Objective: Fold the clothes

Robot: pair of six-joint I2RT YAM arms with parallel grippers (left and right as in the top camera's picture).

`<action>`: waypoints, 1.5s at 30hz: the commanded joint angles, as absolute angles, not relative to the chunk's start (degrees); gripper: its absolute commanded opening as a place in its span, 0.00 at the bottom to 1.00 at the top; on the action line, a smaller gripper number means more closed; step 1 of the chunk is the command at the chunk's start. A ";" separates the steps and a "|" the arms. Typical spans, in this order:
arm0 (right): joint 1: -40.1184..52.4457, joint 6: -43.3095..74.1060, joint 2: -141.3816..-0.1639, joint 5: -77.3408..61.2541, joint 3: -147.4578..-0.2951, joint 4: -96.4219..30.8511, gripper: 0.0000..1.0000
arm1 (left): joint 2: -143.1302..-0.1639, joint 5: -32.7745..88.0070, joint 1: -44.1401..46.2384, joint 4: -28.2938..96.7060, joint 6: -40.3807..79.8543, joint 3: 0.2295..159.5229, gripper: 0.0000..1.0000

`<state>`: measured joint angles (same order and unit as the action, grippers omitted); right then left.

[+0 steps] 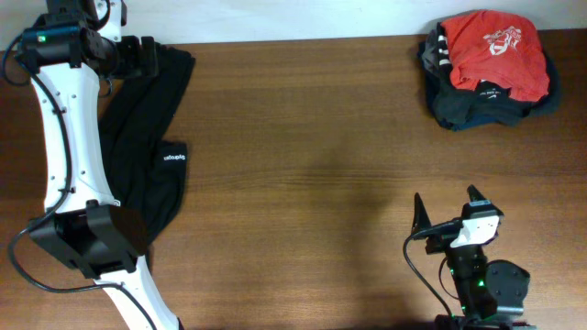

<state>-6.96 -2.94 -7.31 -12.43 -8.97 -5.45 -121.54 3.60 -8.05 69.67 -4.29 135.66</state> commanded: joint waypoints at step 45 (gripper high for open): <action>-6.39 4.95 -0.21 -7.01 -0.32 -3.81 0.99 | -119.35 5.04 -8.05 70.24 -4.75 135.61 0.99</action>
<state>-6.92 4.54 -0.89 -7.94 -0.89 -3.84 -121.51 3.60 -8.05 70.50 -4.29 135.63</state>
